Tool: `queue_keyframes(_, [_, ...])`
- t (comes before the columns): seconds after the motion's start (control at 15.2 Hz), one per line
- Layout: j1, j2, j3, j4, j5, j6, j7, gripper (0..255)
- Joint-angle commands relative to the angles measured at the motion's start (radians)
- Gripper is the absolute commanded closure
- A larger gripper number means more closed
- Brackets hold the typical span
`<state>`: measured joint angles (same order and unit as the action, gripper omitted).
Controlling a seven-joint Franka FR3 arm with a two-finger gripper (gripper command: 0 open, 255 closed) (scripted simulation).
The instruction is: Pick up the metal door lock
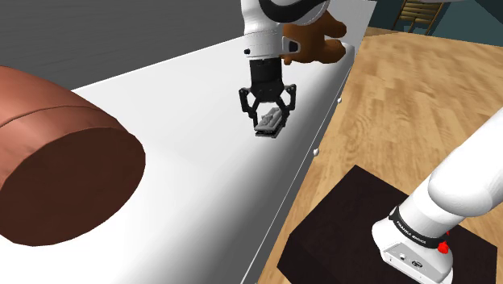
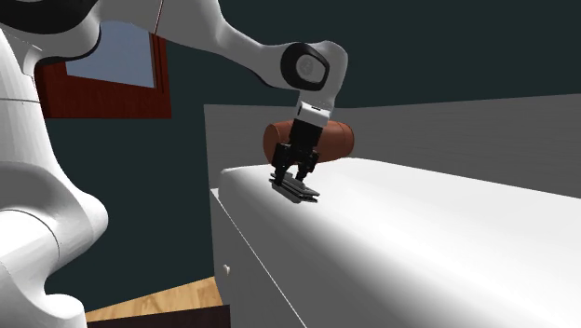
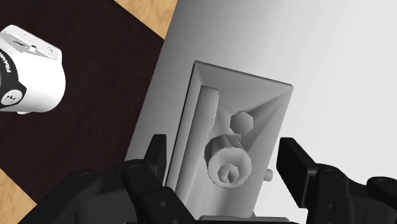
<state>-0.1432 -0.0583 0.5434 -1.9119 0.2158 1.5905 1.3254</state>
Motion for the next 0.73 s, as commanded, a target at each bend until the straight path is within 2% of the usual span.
queue_keyframes(0.0, [-0.001, -0.001, -0.001, 0.018, 0.0, -0.02, 0.002, 255])
queue_keyframes(0.66, [-0.004, 0.0, -0.005, 0.153, -0.001, -0.152, 0.024, 255])
